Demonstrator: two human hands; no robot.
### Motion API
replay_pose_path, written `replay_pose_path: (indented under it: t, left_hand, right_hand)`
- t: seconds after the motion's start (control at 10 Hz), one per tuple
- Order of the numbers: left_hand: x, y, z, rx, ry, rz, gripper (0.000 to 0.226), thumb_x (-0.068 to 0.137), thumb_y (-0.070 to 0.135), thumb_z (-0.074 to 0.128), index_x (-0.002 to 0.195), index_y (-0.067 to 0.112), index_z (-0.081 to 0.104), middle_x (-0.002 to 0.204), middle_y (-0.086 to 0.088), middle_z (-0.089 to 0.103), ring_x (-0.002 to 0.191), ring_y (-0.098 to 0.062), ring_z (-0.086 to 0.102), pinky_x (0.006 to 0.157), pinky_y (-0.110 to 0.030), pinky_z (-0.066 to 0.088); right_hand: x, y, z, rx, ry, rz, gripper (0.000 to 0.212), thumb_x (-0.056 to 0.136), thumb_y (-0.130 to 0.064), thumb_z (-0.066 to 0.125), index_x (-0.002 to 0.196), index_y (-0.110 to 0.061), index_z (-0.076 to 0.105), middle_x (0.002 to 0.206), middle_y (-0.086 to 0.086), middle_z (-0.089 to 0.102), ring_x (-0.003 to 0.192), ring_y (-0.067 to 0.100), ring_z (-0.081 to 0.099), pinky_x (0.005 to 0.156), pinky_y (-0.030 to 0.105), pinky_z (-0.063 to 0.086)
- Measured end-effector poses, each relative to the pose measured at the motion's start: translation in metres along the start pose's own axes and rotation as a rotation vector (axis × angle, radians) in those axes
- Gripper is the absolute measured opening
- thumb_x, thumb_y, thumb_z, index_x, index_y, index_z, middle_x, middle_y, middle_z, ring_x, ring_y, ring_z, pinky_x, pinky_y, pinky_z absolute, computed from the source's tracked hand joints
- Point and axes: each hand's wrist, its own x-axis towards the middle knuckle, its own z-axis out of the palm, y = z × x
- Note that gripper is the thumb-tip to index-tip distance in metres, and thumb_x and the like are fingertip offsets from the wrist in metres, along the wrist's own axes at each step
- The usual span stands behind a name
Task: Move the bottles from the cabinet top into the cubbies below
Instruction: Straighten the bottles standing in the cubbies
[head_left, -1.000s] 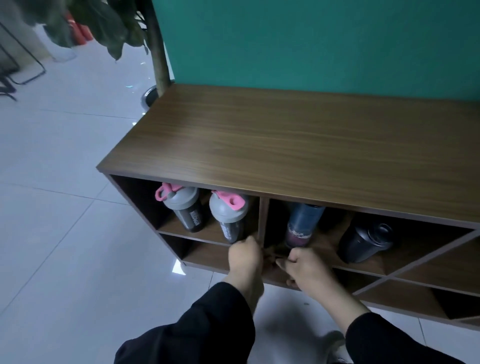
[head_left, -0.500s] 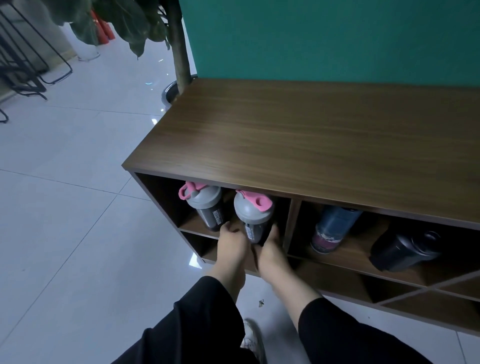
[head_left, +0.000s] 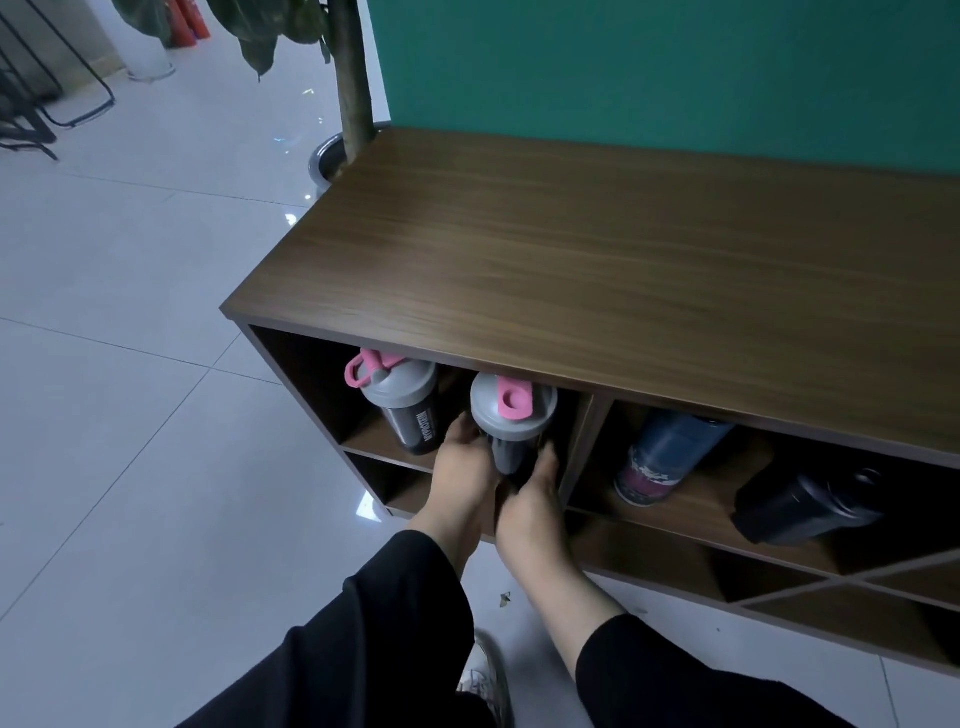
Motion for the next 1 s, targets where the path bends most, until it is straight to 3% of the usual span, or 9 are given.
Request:
replay_pose_path:
  t: [0.1,0.2,0.3,0.5,0.6,0.7,0.8,0.9,1.0]
  left_hand:
    - [0.002,-0.004,0.001,0.014,0.049,-0.007,0.048,0.089,0.007,0.059,0.135,0.012,0.051,0.114,-0.011,0.074,0.106,-0.027,0.072,0.097,-0.049,0.058]
    - [0.001,-0.004,-0.001,0.029,0.006,0.002,0.047,0.089,0.008,0.061,0.135,0.013,0.052,0.111,-0.006,0.075,0.105,-0.023,0.072,0.101,-0.047,0.056]
    - [0.005,-0.002,-0.004,0.062,-0.007,0.019,0.044,0.094,-0.002,0.058,0.137,0.008,0.051,0.105,-0.004,0.074,0.108,-0.026,0.071,0.103,-0.048,0.054]
    - [0.008,-0.002,-0.001,0.001,0.020,-0.032,0.044,0.099,0.003,0.051,0.142,0.009,0.049,0.126,-0.015,0.070,0.116,-0.030,0.067,0.104,-0.045,0.053]
    - [0.021,-0.010,-0.016,-0.062,0.242,-0.125,0.033,0.096,0.009,0.046,0.126,0.011,0.060,0.117,-0.018,0.070,0.107,-0.038,0.067,0.091,-0.047,0.054]
    - [0.035,-0.007,-0.044,-0.186,0.466,-0.143,0.034,0.094,0.015,0.042,0.120,0.007,0.061,0.118,-0.020,0.069,0.106,-0.041,0.066,0.091,-0.049,0.055]
    - [0.034,0.019,-0.068,-0.272,0.522,-0.035,0.030,0.100,0.017,0.039,0.121,0.009,0.059,0.115,-0.011,0.063,0.105,-0.033,0.061,0.092,-0.043,0.051]
    - [0.055,0.030,-0.090,-0.141,0.470,0.069,0.035,0.096,0.022,0.036,0.114,0.008,0.064,0.123,-0.014,0.066,0.112,-0.038,0.060,0.099,-0.045,0.049]
    - [0.078,0.033,-0.107,-0.062,0.420,0.083,0.040,0.087,0.029,0.037,0.103,0.009,0.068,0.113,-0.015,0.069,0.106,-0.037,0.061,0.100,-0.043,0.049]
  right_hand:
    - [0.002,-0.023,-0.006,0.216,0.069,0.192,0.031,0.105,-0.032,0.044,0.135,-0.033,0.052,0.117,0.004,0.065,0.099,0.018,0.064,0.081,0.024,0.052]
    - [0.003,-0.021,-0.005,0.211,0.020,0.189,0.025,0.105,-0.041,0.040,0.104,-0.029,0.062,0.092,-0.003,0.067,0.081,0.010,0.062,0.064,0.021,0.048]
    - [-0.005,-0.014,-0.003,0.105,-0.008,0.058,0.048,0.102,-0.016,0.049,0.149,-0.021,0.038,0.133,0.014,0.059,0.118,0.034,0.059,0.088,0.034,0.043]
    - [-0.009,-0.012,-0.006,0.148,-0.047,0.125,0.048,0.101,-0.009,0.047,0.148,-0.006,0.036,0.138,0.023,0.055,0.124,0.041,0.055,0.094,0.040,0.043]
    - [-0.010,-0.006,0.001,0.131,-0.199,0.216,0.040,0.102,-0.009,0.045,0.142,-0.001,0.046,0.138,0.022,0.058,0.126,0.037,0.056,0.094,0.033,0.043]
    - [-0.015,-0.009,0.006,0.125,-0.309,0.188,0.050,0.104,-0.013,0.044,0.153,-0.007,0.035,0.154,0.010,0.047,0.142,0.022,0.045,0.107,0.025,0.034]
    - [-0.017,-0.019,0.012,0.105,-0.361,0.082,0.054,0.104,-0.013,0.043,0.157,-0.010,0.029,0.159,0.008,0.039,0.147,0.015,0.037,0.115,0.023,0.028]
    - [-0.016,-0.038,0.023,0.128,-0.380,0.037,0.058,0.104,-0.013,0.043,0.158,-0.016,0.024,0.161,0.007,0.036,0.148,0.015,0.034,0.117,0.025,0.029]
    - [-0.010,-0.061,0.034,0.095,-0.323,-0.026,0.059,0.102,-0.011,0.044,0.156,-0.023,0.024,0.150,0.007,0.047,0.138,0.026,0.047,0.104,0.028,0.039]
